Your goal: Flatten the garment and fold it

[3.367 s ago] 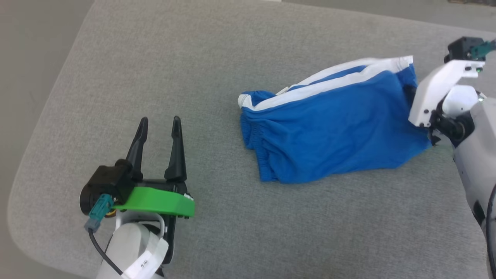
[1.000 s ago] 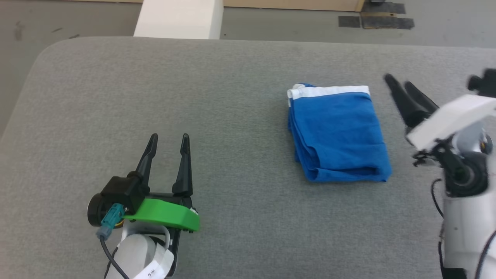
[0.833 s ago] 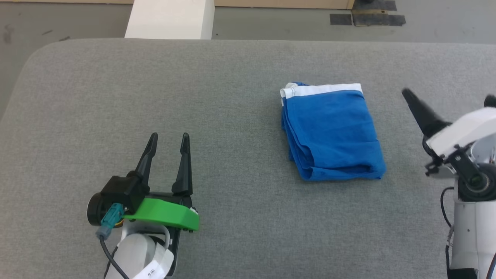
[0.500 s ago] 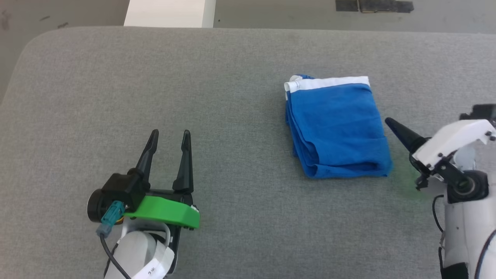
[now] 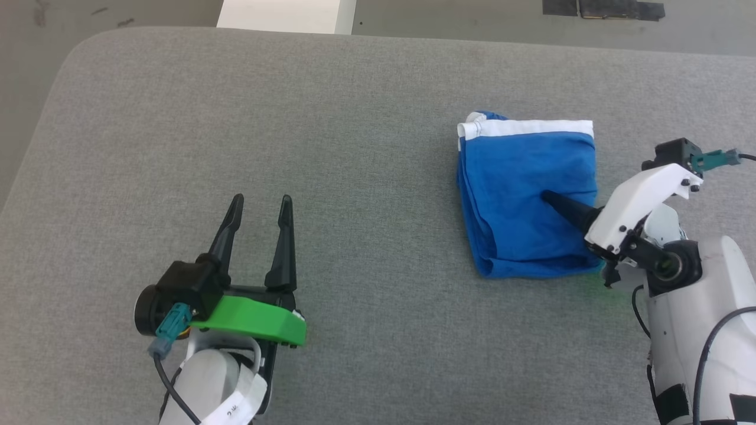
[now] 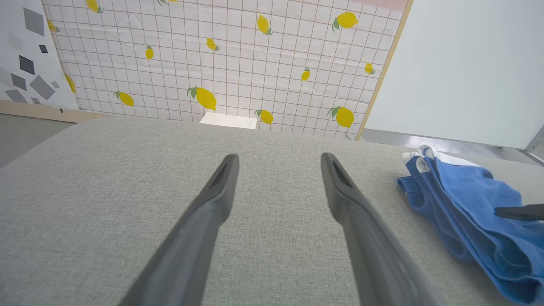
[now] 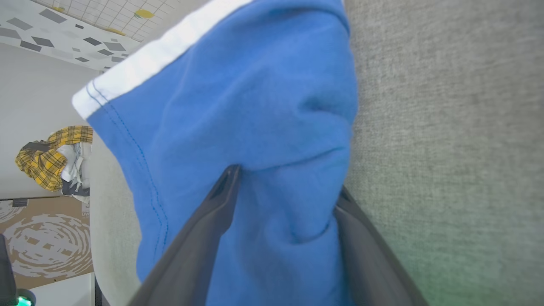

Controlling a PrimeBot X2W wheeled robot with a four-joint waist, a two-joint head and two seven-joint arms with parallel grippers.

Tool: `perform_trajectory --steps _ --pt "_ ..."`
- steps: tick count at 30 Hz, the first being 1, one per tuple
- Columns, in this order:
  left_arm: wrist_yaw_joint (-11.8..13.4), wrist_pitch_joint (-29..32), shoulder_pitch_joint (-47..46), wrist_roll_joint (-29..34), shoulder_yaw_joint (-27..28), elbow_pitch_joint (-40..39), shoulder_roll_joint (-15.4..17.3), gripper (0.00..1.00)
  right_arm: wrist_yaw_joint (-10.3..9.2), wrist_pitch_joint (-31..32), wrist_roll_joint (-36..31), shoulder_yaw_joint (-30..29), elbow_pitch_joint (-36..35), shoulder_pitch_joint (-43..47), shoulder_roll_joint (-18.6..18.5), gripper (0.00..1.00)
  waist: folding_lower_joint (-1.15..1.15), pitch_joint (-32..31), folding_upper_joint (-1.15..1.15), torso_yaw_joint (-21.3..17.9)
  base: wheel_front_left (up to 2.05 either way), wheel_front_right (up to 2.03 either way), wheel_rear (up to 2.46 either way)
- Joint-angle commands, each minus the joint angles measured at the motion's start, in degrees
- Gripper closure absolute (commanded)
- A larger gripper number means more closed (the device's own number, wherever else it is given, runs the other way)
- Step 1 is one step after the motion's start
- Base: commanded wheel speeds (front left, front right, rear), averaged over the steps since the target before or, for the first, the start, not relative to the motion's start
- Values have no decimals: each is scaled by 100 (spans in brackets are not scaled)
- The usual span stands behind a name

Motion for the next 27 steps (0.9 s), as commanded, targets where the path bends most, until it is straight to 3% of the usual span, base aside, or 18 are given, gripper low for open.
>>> perform_trajectory --steps 1,6,12,20,27 --pt "26 -28 -42 -31 12 -5 -14 0 -8 16 -74 56 40 -82 13 100 0 -8 0 -19 0 0 0" --pt "51 -28 34 -23 83 -17 -14 0 -8 108 -292 464 -34 -155 -63 100 0 -44 0 -252 0 0 0" --pt "2 -28 97 85 204 -26 -14 0 -8 199 -579 1140 -348 -215 -408 100 0 -86 0 -856 0 0 0" --pt "-130 -28 3 313 228 -68 -14 0 -8 134 -1220 1999 -645 -286 -1243 100 0 35 0 -1865 0 0 0" --pt "-264 -28 -137 539 227 -84 70 0 -8 -468 -2142 2347 -390 -557 -1765 100 0 345 0 -2717 0 0 0"
